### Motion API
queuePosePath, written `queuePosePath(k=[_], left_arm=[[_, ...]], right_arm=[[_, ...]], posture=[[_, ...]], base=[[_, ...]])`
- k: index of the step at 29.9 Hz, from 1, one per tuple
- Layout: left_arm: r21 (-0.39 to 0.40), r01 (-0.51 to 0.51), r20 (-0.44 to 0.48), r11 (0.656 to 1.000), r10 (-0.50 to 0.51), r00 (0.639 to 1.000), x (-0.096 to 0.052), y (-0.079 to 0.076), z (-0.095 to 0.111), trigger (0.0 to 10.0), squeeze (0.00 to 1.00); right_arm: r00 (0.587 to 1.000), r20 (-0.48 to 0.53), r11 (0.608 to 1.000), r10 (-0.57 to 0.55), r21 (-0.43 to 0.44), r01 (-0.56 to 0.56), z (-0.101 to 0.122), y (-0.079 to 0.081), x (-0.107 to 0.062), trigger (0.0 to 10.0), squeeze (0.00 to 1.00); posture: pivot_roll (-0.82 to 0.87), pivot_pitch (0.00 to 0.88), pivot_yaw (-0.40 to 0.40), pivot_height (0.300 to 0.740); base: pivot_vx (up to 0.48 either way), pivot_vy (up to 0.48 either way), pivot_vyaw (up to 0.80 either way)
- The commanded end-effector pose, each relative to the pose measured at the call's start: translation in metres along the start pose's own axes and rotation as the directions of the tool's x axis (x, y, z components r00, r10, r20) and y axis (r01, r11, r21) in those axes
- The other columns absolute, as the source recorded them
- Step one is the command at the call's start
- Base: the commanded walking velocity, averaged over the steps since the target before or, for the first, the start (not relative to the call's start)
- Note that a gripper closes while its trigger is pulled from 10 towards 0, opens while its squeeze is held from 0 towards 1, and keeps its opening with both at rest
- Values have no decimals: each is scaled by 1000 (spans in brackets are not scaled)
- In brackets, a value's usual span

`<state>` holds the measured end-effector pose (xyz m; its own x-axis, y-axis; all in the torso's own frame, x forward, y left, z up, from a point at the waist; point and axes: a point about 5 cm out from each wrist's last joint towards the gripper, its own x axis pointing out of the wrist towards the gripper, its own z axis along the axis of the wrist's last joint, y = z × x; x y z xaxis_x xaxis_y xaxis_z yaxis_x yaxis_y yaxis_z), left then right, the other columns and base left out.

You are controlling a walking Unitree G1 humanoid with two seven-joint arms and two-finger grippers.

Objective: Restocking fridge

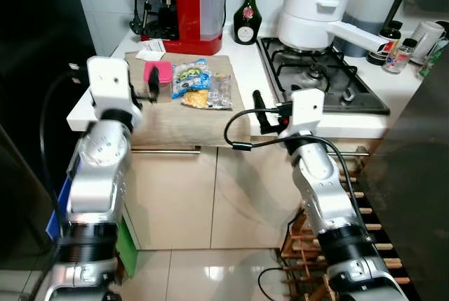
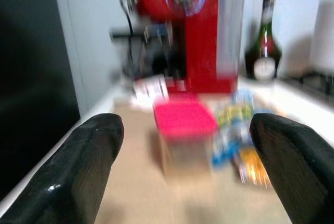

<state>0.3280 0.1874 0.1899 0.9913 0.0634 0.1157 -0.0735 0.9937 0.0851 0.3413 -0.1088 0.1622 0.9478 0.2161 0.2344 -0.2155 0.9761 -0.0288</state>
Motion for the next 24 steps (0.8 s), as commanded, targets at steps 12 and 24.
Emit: queuePosePath(k=[12, 24], left_arm=[[49, -84, 133, 995, 76, 988, 0, 9, 29, 10000, 0], [62, -76, 178, 995, 64, 982, 3, 3, 43, 10000, 0]], right_arm=[[999, 31, 1000, 10, -13, -10, 9, 1, 3, 10000, 43], [999, 36, 1000, 16, -16, -15, 10, 3, 2, 10000, 47]], posture=[[-29, 0, -13, 740], [-34, 0, -14, 740]], base=[[353, 71, 0], [442, 0, 0]])
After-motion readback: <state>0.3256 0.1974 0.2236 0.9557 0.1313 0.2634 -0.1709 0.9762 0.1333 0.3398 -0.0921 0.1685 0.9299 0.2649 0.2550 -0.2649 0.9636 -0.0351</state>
